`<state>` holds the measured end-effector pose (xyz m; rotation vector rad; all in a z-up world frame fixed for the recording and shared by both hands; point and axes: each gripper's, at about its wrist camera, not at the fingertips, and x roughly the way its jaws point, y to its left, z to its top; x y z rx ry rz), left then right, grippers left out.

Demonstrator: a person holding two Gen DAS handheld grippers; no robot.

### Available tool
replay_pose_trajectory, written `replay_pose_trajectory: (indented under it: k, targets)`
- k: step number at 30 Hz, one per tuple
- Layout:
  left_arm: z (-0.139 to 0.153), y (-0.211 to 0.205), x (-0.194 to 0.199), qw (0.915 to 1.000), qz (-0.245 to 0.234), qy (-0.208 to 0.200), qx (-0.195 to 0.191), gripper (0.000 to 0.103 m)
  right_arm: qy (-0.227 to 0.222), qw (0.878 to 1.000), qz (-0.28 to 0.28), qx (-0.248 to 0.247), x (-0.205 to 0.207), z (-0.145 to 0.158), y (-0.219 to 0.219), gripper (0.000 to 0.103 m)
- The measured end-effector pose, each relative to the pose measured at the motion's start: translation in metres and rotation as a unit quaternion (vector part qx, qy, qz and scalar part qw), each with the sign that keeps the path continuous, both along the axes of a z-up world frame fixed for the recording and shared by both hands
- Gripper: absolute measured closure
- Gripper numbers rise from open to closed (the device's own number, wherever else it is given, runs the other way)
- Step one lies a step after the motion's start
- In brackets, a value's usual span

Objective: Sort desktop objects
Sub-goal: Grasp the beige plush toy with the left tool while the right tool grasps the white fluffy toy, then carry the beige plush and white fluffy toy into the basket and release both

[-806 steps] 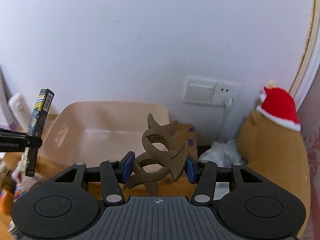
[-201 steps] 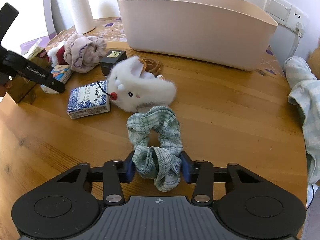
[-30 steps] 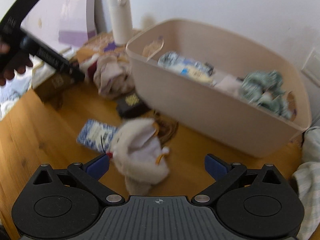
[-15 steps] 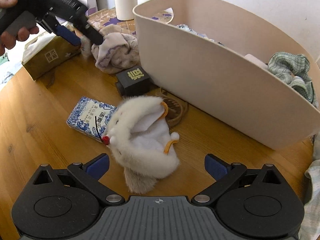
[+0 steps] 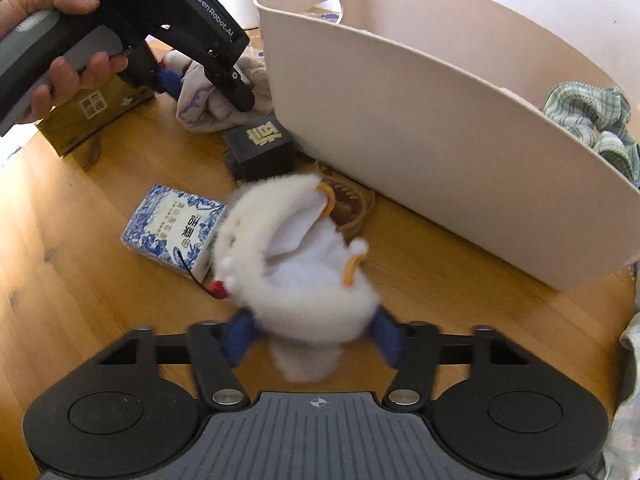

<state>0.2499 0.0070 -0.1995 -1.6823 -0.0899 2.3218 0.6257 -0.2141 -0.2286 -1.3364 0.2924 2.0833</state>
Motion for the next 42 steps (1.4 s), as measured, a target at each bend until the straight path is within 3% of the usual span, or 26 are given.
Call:
replay_pose_trajectory:
  k: [2, 8, 16, 24, 37, 42]
  targets:
    - [0.003, -0.002, 0.004, 0.9999, -0.011, 0.005, -0.003, 0.073, 0.008, 1.000, 0.008, -0.004, 0.004, 0.002, -0.003, 0.064]
    - [0.014, -0.012, 0.023, 0.9990, -0.042, 0.015, -0.004, 0.076, 0.029, 0.999, 0.022, 0.006, 0.018, 0.014, -0.011, 0.082]
    - [0.034, -0.018, 0.059, 0.9955, -0.081, 0.047, -0.015, 0.076, 0.040, 0.996, 0.066, 0.049, 0.036, 0.035, -0.020, 0.088]
    - [0.059, -0.021, 0.083, 0.9928, -0.101, 0.064, 0.005, 0.076, 0.056, 0.984, 0.136, 0.099, 0.043, 0.049, -0.028, 0.089]
    - [0.112, 0.001, 0.094, 0.9828, -0.137, 0.110, 0.057, 0.076, 0.106, 0.968, 0.143, 0.175, 0.065, 0.108, -0.040, 0.090]
    - [0.128, 0.026, 0.092, 0.9717, -0.181, 0.141, 0.056, 0.076, 0.138, 0.959, 0.133, 0.211, 0.070, 0.141, -0.035, 0.090]
